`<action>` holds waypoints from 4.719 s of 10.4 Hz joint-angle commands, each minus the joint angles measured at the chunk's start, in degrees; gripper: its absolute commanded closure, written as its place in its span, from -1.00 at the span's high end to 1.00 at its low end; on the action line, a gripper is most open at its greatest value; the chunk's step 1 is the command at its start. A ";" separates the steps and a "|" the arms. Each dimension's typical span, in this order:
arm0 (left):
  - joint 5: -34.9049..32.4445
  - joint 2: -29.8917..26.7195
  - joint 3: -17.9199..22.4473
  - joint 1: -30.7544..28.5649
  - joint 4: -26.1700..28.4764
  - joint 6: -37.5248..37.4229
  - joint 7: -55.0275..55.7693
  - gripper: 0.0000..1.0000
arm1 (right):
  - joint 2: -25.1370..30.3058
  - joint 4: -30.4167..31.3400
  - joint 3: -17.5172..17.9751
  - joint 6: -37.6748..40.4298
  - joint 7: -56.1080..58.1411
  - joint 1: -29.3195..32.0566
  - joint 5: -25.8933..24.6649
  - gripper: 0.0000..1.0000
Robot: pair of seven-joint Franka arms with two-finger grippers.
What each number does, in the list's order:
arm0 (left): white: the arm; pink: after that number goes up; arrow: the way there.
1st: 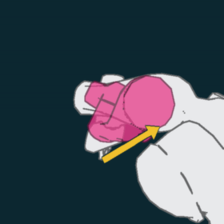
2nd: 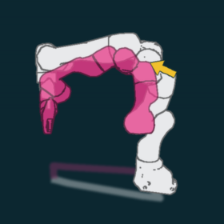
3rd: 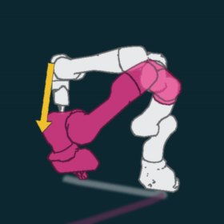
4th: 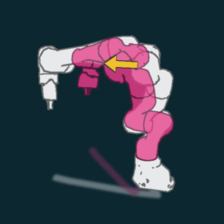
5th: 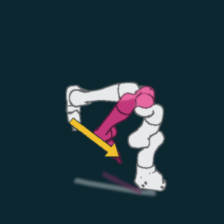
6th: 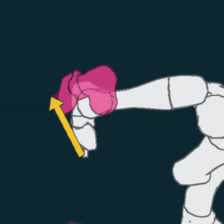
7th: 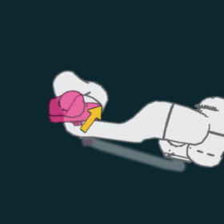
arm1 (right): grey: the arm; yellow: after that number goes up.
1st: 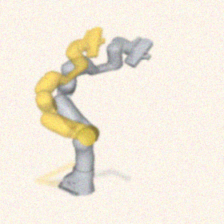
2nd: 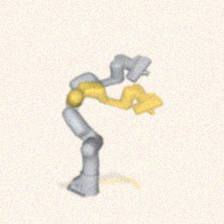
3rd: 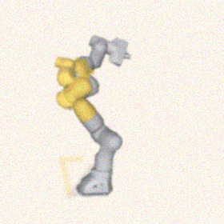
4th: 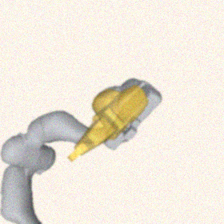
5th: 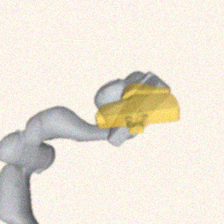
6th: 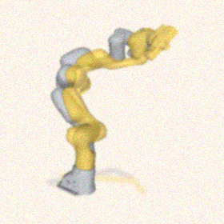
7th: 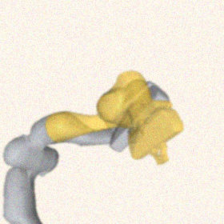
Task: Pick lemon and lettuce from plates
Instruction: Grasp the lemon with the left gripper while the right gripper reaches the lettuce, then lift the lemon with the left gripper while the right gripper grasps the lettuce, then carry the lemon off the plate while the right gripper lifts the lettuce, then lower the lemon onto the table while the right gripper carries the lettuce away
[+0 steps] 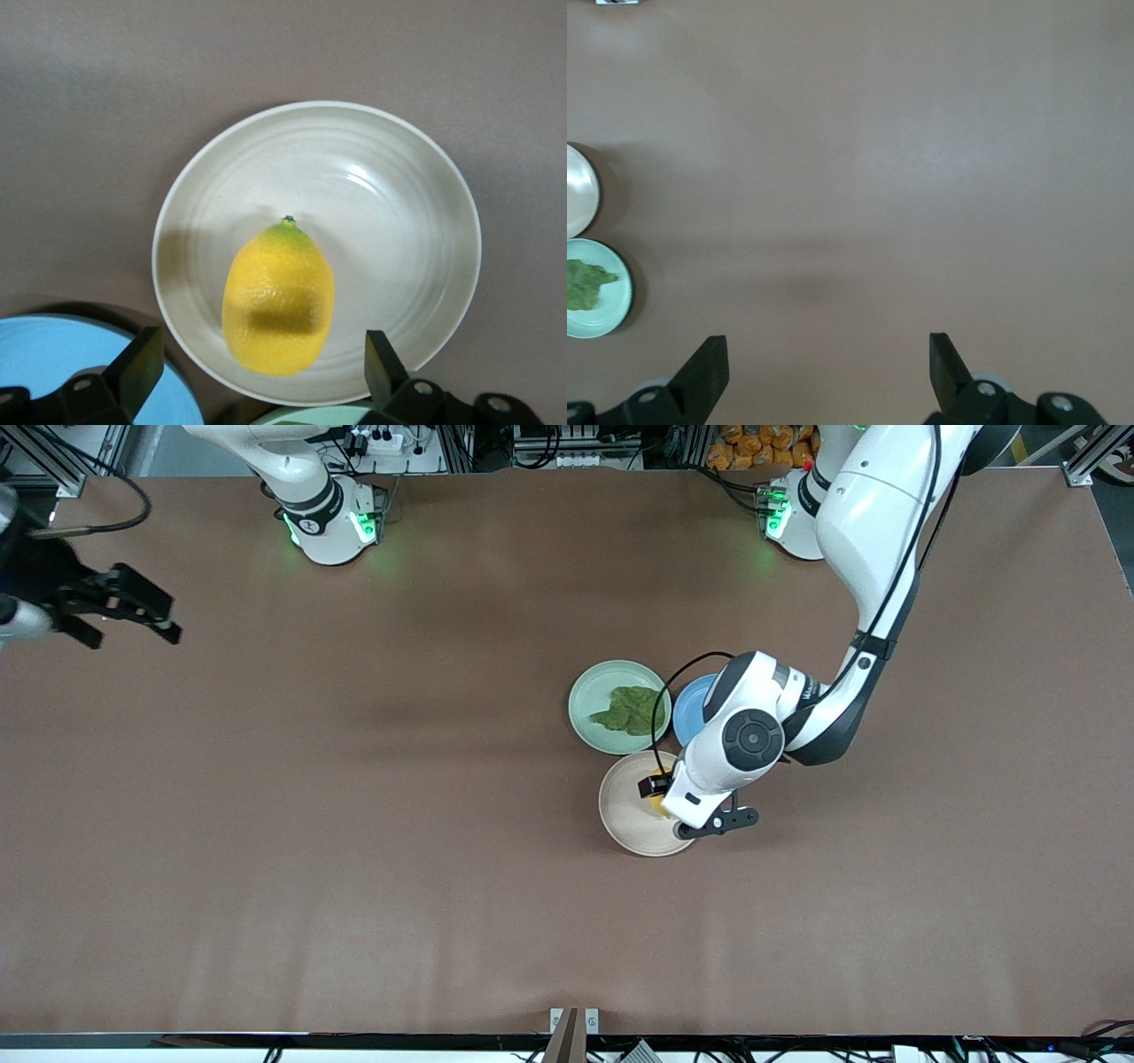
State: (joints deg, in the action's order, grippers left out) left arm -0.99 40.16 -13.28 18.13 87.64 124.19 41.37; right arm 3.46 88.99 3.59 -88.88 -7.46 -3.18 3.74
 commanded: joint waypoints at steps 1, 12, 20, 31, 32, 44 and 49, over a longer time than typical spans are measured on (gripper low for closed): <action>-2.60 2.46 0.54 0.94 -1.41 2.54 2.40 1.00 | -0.29 -0.40 2.55 0.28 -3.44 0.11 0.56 1.00; -9.29 4.49 0.53 2.35 -0.71 5.71 7.06 -1.00 | -31.35 -2.98 3.88 -31.45 -62.62 -36.61 -19.08 1.00; -9.38 -6.13 0.27 -7.48 4.19 4.83 3.39 -1.00 | -49.07 -12.26 3.44 -39.70 -82.27 -46.12 -26.15 0.91; -9.46 -12.30 0.36 -21.02 18.62 4.83 -19.64 -1.00 | -57.34 -16.48 3.44 -39.09 -88.00 -48.59 -35.98 -0.90; -9.46 -12.22 0.36 -21.55 19.06 4.83 -21.57 -1.00 | -57.25 -16.48 3.53 -39.09 -87.47 -48.59 -37.91 -1.00; -9.82 -14.77 0.53 -24.11 23.90 4.83 -24.23 -1.00 | -32.49 -16.57 3.79 -15.13 -47.61 -31.22 -11.51 -1.00; -13.05 -13.36 0.45 -26.38 23.64 4.83 -24.76 -1.00 | -26.75 -13.24 3.70 -7.62 -20.46 -10.58 -6.82 -1.00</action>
State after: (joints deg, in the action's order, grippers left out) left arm -11.38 26.83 -12.31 -6.60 111.32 129.06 17.55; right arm -25.22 71.43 6.38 -95.97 -34.12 -19.36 -4.76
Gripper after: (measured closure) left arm 0.339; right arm 0.982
